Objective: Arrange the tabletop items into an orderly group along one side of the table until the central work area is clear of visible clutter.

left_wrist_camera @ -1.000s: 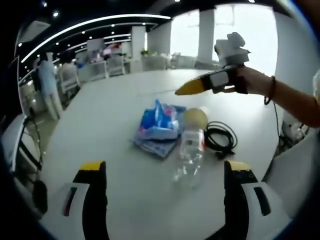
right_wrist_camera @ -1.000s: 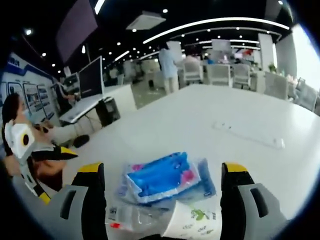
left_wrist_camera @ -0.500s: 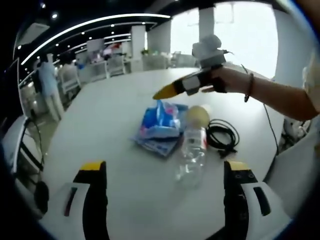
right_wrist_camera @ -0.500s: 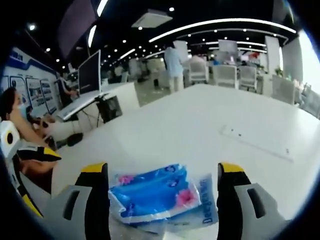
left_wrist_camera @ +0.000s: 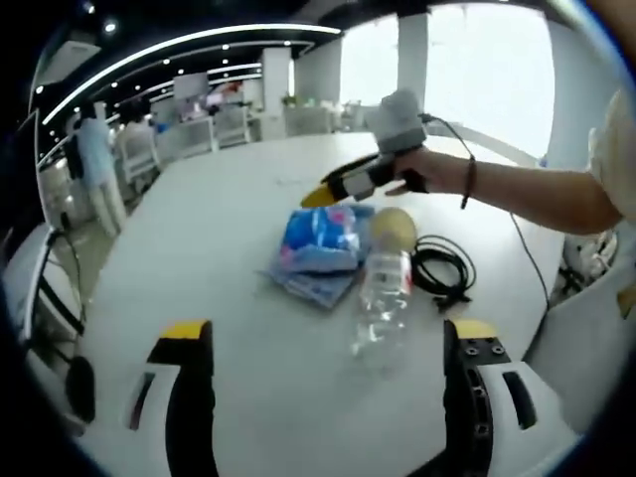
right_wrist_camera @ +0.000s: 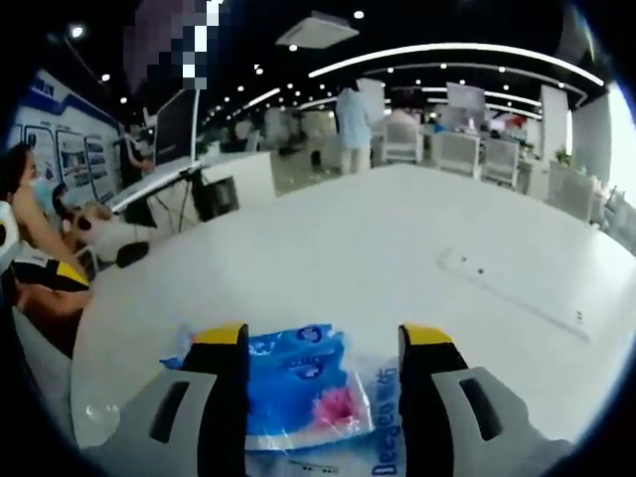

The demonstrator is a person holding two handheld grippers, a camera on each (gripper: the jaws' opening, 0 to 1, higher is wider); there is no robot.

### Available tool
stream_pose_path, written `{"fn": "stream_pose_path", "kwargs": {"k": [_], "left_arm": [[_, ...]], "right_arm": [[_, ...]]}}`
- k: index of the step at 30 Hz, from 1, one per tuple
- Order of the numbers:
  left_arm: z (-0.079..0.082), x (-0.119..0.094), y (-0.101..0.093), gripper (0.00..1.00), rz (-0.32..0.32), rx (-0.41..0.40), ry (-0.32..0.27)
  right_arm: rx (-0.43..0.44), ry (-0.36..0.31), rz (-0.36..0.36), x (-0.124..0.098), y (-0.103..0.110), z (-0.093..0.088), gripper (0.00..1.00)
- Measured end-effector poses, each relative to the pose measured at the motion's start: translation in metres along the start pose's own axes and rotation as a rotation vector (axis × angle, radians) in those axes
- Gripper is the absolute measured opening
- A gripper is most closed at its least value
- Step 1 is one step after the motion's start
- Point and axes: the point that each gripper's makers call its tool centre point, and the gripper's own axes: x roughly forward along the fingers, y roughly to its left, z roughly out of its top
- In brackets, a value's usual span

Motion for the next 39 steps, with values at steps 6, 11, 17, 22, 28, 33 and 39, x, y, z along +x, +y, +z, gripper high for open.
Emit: {"fn": "stream_pose_path", "kwargs": {"k": [6,11,17,22,28,33,39], "left_arm": [[0.000,0.000,-0.002,0.91,-0.007,-0.006,0.000],[0.002,0.000,-0.002,0.90,-0.009,-0.002,-0.007],[0.002,0.000,-0.001,0.90,-0.004,0.006,-0.002],[0.003,-0.001,0.000,0.89,-0.001,0.007,-0.008],[0.006,-0.003,0.000,0.89,0.000,0.009,-0.018],[0.006,-0.003,0.000,0.88,-0.002,0.011,-0.016],[0.008,-0.004,0.000,0.88,0.002,0.014,-0.024]], "right_arm": [[-0.022,0.044,0.028,0.007,0.007,-0.014,0.47],[-0.031,0.089,0.031,0.010,0.008,-0.026,0.40],[-0.037,0.107,0.032,0.011,0.001,-0.033,0.33],[-0.036,0.117,0.024,0.011,0.001,-0.035,0.28],[-0.015,0.126,-0.025,0.011,-0.007,-0.036,0.11],[0.008,0.142,-0.060,0.011,-0.009,-0.038,0.08],[0.063,0.130,-0.094,0.005,-0.014,-0.031,0.02]]}}
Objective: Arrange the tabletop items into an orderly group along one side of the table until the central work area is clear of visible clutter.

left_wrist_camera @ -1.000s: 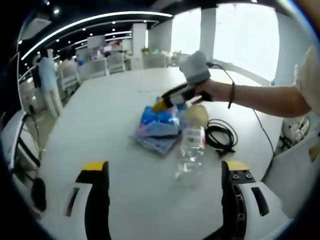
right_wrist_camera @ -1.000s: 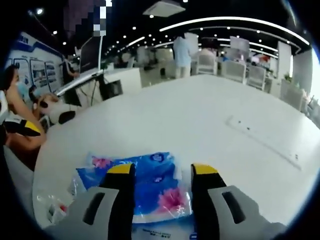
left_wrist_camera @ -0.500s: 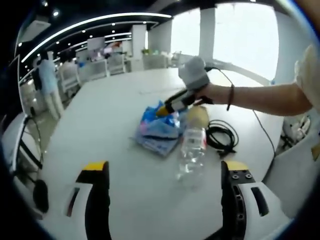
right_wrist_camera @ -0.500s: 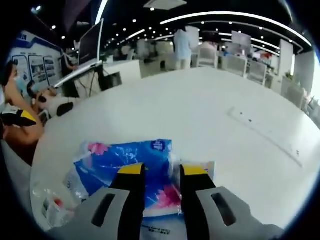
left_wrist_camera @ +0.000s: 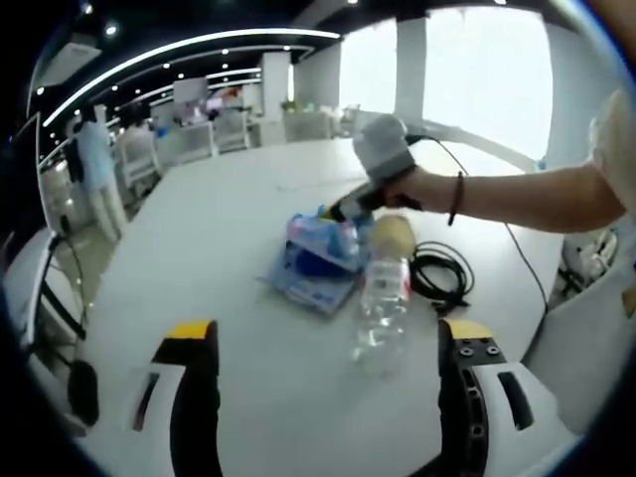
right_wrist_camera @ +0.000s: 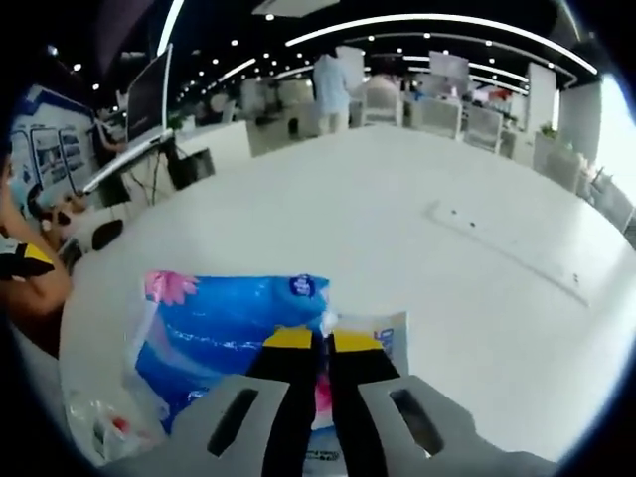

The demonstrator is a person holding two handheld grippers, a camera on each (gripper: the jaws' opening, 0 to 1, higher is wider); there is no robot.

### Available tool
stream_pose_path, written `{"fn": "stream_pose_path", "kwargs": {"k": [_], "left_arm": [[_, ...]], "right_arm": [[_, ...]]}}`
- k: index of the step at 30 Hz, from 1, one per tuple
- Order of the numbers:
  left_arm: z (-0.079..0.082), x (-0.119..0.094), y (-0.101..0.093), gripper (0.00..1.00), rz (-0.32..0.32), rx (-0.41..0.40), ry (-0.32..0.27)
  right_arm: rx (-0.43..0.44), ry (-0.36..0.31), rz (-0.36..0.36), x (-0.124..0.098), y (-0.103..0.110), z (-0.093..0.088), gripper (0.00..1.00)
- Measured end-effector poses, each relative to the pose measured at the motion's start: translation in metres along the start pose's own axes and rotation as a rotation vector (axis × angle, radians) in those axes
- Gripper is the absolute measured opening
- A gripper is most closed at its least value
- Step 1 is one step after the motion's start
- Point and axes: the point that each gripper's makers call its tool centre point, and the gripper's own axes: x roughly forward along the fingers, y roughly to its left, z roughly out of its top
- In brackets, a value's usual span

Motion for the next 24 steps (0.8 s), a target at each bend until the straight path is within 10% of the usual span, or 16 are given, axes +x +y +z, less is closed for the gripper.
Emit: {"fn": "stream_pose_path", "kwargs": {"k": [24], "left_arm": [[0.006,-0.001,-0.004,0.87,-0.010,0.016,-0.018]], "right_arm": [[0.226,-0.025,-0.269,-0.083,-0.075,0.004,0.01]]}}
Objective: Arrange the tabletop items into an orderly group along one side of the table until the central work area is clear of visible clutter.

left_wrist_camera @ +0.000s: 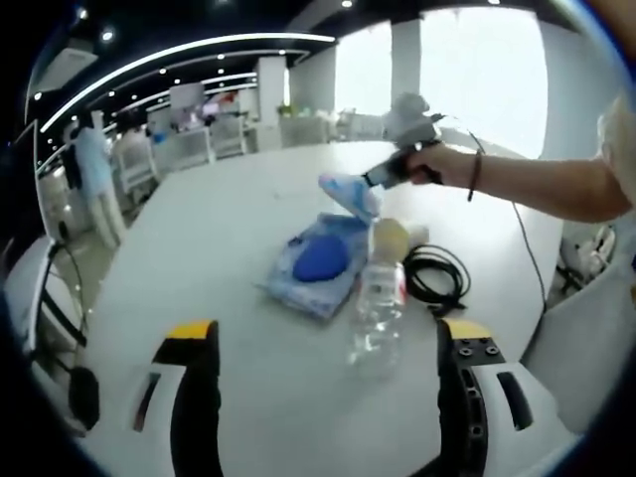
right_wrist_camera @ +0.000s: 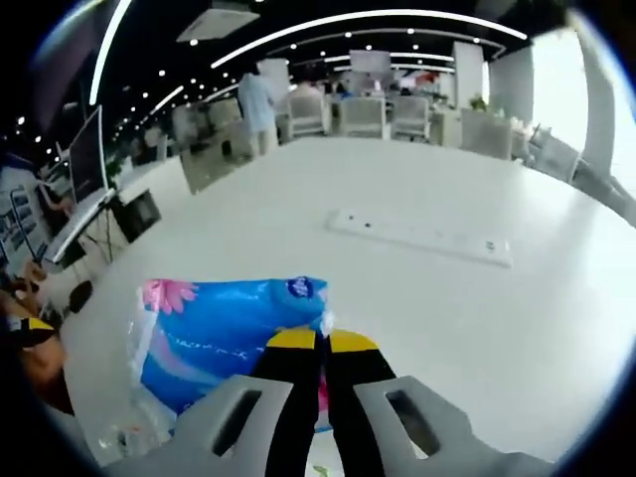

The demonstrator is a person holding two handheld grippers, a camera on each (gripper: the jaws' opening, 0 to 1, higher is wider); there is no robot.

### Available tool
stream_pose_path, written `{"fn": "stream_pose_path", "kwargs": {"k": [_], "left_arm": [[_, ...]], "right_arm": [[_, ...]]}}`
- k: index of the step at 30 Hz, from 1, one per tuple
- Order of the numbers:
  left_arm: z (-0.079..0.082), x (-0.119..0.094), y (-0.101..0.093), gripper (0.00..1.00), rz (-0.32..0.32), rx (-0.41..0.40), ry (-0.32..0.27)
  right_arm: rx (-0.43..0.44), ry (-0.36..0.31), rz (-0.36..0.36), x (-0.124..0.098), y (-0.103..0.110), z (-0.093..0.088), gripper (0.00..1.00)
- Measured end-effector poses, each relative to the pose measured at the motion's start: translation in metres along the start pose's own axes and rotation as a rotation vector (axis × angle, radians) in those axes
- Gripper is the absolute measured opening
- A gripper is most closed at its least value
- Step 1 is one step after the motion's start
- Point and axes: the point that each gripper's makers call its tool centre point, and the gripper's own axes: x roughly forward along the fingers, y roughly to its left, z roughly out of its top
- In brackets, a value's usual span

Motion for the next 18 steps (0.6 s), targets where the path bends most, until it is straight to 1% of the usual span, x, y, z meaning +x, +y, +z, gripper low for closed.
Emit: {"fn": "stream_pose_path", "kwargs": {"k": [9,11,13,15,16,17,18], "left_arm": [[0.001,0.000,0.000,0.87,-0.002,-0.003,-0.003],[0.001,0.000,0.000,0.87,0.000,0.001,0.000],[0.001,0.001,-0.001,0.87,-0.001,0.002,0.000],[0.001,0.001,-0.001,0.87,-0.002,0.004,0.000],[0.001,0.001,-0.001,0.87,-0.002,0.005,0.000],[0.001,0.002,-0.002,0.87,-0.003,0.008,0.000],[0.001,0.002,-0.002,0.87,-0.005,0.009,0.001]], "right_arm": [[0.044,-0.009,-0.112,-0.024,-0.046,0.001,0.01],[0.044,-0.008,-0.151,-0.030,-0.059,0.000,0.01],[0.065,0.008,-0.204,-0.036,-0.074,-0.004,0.01],[0.083,0.008,-0.229,-0.042,-0.086,-0.006,0.01],[0.091,0.008,-0.236,-0.044,-0.089,-0.007,0.01],[0.114,0.010,-0.259,-0.048,-0.097,-0.009,0.01],[0.125,0.011,-0.268,-0.050,-0.102,-0.010,0.01]]}}
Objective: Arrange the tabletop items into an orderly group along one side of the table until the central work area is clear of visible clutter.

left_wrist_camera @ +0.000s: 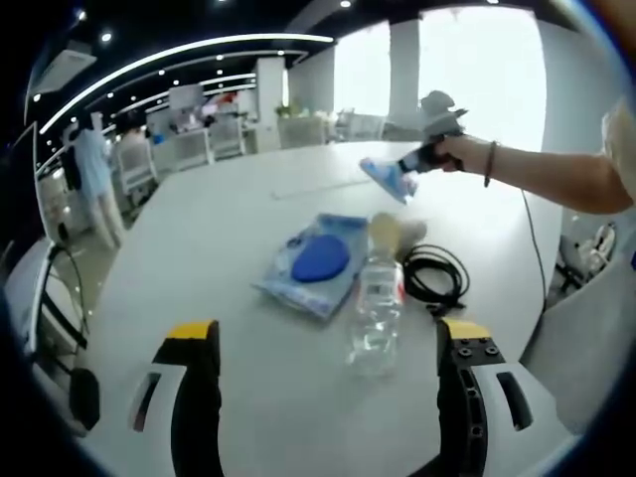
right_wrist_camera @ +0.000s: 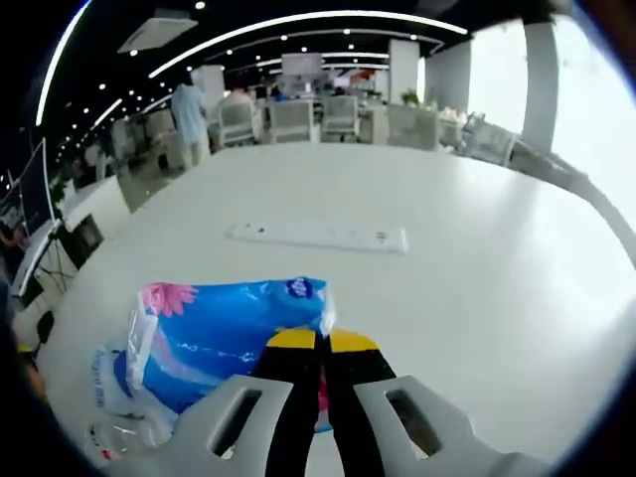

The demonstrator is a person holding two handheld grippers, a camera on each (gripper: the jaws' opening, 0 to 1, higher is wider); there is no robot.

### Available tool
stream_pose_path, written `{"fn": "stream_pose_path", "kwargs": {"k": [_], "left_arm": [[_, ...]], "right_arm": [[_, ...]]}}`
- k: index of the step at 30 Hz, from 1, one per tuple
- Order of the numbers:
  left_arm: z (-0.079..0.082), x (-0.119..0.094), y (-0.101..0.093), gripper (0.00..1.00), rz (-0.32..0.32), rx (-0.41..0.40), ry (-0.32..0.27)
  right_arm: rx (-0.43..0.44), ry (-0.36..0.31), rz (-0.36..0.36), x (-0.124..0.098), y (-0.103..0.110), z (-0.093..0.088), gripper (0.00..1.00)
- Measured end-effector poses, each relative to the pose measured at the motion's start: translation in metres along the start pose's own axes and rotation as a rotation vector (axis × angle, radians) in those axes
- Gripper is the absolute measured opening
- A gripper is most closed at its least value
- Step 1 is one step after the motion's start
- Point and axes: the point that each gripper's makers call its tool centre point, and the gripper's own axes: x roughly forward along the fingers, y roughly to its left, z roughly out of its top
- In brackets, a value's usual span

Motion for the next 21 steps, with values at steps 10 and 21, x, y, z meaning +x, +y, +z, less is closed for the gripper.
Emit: {"fn": "stream_pose_path", "kwargs": {"k": [10,21], "left_arm": [[-0.002,0.000,-0.002,0.86,-0.002,-0.003,0.006],[-0.003,0.001,-0.001,0.85,-0.002,0.007,0.015]], "right_arm": [[0.081,0.020,-0.117,-0.015,-0.062,-0.008,0.01],[0.133,0.081,-0.242,-0.020,-0.111,-0.029,0.01]]}}
